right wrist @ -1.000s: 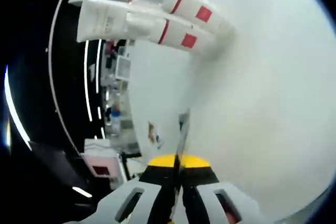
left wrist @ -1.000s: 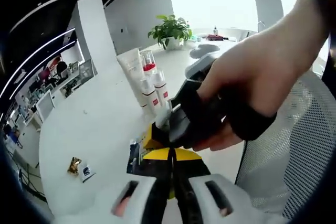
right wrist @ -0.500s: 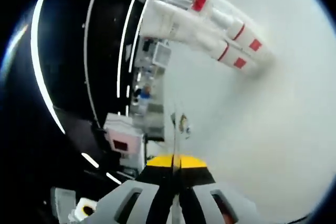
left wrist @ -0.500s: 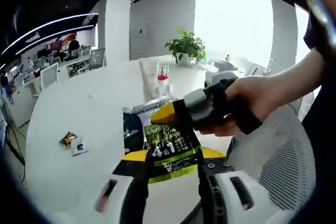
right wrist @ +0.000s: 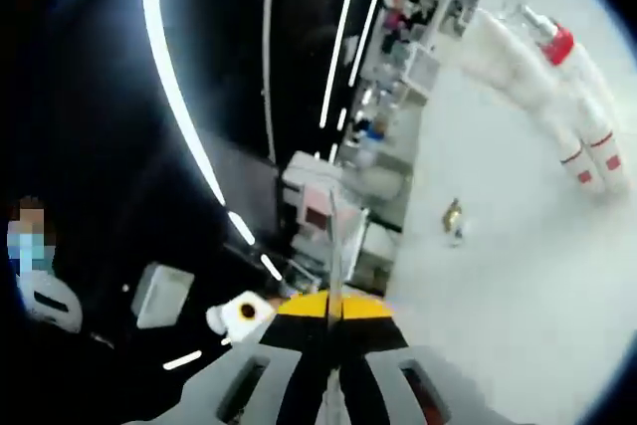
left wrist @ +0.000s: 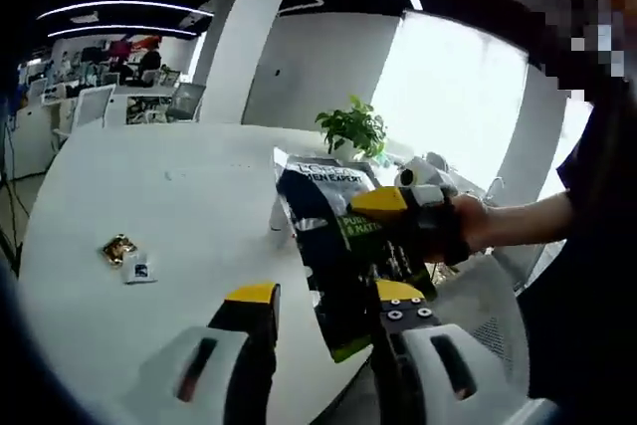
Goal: Arrange the skincare products in the storage area until every visible bottle or jar stands upright without overlapping.
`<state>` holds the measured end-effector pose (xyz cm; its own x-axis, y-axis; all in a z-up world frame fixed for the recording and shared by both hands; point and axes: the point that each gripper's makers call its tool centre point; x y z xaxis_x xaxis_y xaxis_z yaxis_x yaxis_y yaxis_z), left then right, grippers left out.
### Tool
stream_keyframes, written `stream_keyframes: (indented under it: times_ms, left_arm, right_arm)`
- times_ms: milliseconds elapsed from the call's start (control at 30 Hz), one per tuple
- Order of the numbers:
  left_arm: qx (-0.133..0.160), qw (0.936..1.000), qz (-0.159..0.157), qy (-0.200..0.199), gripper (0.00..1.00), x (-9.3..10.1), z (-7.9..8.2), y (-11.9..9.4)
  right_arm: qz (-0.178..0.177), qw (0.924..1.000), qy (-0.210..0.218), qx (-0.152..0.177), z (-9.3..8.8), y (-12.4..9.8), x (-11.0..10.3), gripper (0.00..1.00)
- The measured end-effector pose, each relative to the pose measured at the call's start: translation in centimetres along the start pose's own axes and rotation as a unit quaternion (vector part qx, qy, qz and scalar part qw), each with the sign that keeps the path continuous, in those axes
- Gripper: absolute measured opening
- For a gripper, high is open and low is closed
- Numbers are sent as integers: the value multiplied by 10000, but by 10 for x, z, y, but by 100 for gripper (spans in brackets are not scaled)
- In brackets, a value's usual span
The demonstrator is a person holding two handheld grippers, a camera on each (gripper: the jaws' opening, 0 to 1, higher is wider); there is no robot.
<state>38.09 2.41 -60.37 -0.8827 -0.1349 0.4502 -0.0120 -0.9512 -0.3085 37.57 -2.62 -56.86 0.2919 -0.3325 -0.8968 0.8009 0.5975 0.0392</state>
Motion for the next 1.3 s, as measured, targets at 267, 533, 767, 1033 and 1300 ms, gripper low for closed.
stream_keyframes:
  times_ms: [267, 533, 767, 1033, 1300]
  left_arm:
    - [545, 9889, -868, -1075, 25, 31, 17, 1]
    - [829, 9750, -1306, -1593, 12, 42, 27, 3]
    - [799, 9717, -1269, -1825, 3, 42, 24, 11]
    - [704, 9731, -1127, -1883, 0, 36, 21, 17]
    - [811, 9662, -1200, -2132, 0, 32, 21, 21]
  right_arm:
    - [472, 9978, -206, -410, -5, 8, -28, 0]
    - [540, 9961, -335, -606, -15, 5, -32, 0]
    - [146, 9974, -435, -552, -12, 1, -17, 0]
    - [-150, 9967, -621, -500, -9, -1, -4, 0]
    - [-286, 9967, -621, -430, -10, -8, 3, 2]
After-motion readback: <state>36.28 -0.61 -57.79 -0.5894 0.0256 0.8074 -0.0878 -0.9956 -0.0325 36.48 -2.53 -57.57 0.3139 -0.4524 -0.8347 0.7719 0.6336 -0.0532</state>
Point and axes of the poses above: the point that each gripper's makers call its tool centre point, and the gripper's own axes: y roughly forward along the fingers, x roughly to its right, z roughly out of its top, and after that the axes turned 2 degrees about -z, right-handed
